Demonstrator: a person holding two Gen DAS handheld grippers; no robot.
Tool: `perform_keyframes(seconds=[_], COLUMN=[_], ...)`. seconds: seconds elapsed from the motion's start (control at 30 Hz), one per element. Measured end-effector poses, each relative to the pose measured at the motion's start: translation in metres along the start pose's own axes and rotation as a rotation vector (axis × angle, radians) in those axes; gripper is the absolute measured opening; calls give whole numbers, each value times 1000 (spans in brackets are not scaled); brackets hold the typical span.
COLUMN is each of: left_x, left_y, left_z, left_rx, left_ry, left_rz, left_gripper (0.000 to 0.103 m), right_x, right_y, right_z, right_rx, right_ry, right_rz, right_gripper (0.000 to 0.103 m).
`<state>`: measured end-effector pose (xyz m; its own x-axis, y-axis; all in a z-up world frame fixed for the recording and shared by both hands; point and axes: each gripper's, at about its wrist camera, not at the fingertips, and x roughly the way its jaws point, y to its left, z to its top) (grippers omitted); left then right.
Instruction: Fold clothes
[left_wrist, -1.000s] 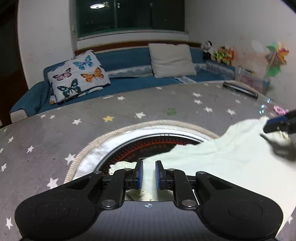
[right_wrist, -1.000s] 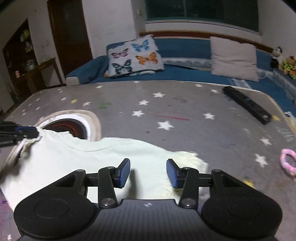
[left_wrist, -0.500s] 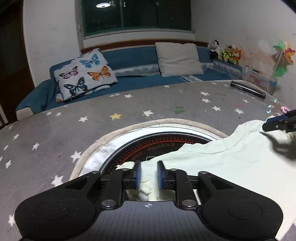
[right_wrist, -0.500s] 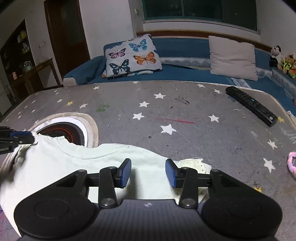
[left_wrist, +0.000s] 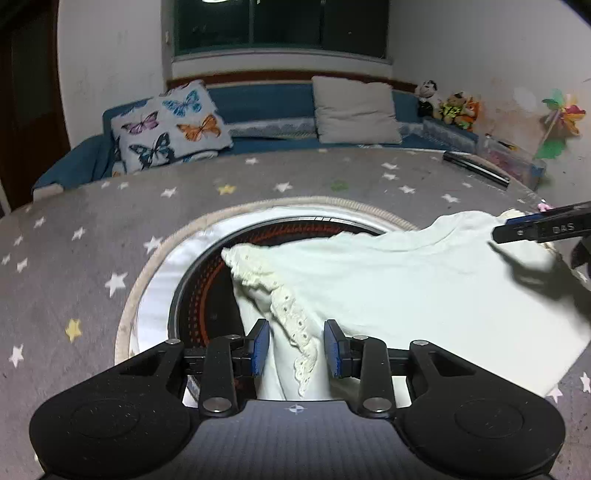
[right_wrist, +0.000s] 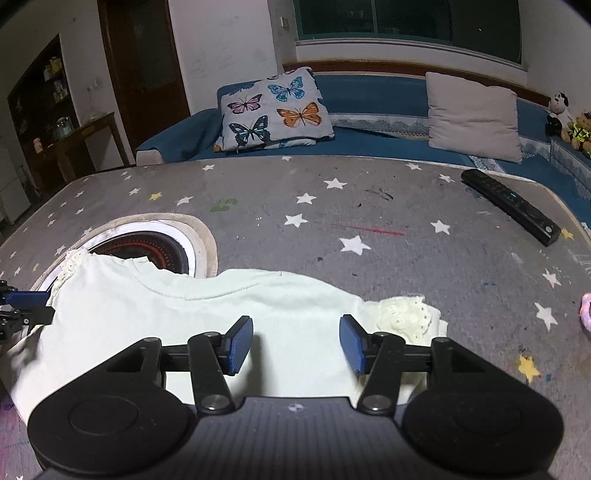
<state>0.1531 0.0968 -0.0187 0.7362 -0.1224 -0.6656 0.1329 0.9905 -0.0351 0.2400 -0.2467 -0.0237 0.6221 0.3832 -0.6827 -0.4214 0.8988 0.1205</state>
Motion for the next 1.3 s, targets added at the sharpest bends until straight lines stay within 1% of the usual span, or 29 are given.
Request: perform_keyframes(seconds=[0.03, 0.07, 0.1, 0.13, 0.2, 0.23, 0.33, 0.53, 0.73, 0.83, 0.9, 1.03, 1.17, 1.3], left_x=[1, 2, 0, -1, -3, -5, -10, -6, -3, -3, -3, -11, -22, -25], left_y=[1, 2, 1, 0, -2, -3, -5, -4, -4, -3, -2, -2, -6, -14], left_z=[-1, -1, -1, -2, -2, -2, -3, -1, -1, -2, -2, -1, 2, 5], left_rx=[-11, -18, -16, -14, -11, -9, 2, 4, 2, -1, 0, -2, -6, 5], left_ry=[4, 6, 3, 0, -6, -10, -11, 8, 13, 17, 17, 2, -33, -47], left_rz=[-2, -3, -4, -4, -4, -2, 16, 10, 10, 10, 14, 23, 25, -1], left_gripper=[34, 29, 19, 14, 9, 9, 9, 9, 9, 11, 13, 15, 15, 15], right_x=[0, -1, -1, -1, 0, 0, 0, 1, 28, 40, 40, 14, -17, -40], right_y=[0, -1, -1, -1, -1, -1, 0, 7, 27, 29, 25, 10, 8, 5], right_z=[-1, -2, -3, -4, -5, -6, -6, 4, 14, 18, 19, 15, -4, -26], right_rx=[-1, -1, -4, -8, -15, -19, -32, -30, -74, -71, -56, 1, -31, -34], right_ry=[0, 0, -1, -1, -1, -1, -1, -18, -1, 15, 17, 0, 10, 22], right_rz=[1, 1, -1, -5, -12, -15, -18, 33, 64, 48, 36, 53, 64, 69], right_gripper=[53, 54, 55, 56, 56, 56, 56, 56, 56, 56, 56, 56, 56, 56])
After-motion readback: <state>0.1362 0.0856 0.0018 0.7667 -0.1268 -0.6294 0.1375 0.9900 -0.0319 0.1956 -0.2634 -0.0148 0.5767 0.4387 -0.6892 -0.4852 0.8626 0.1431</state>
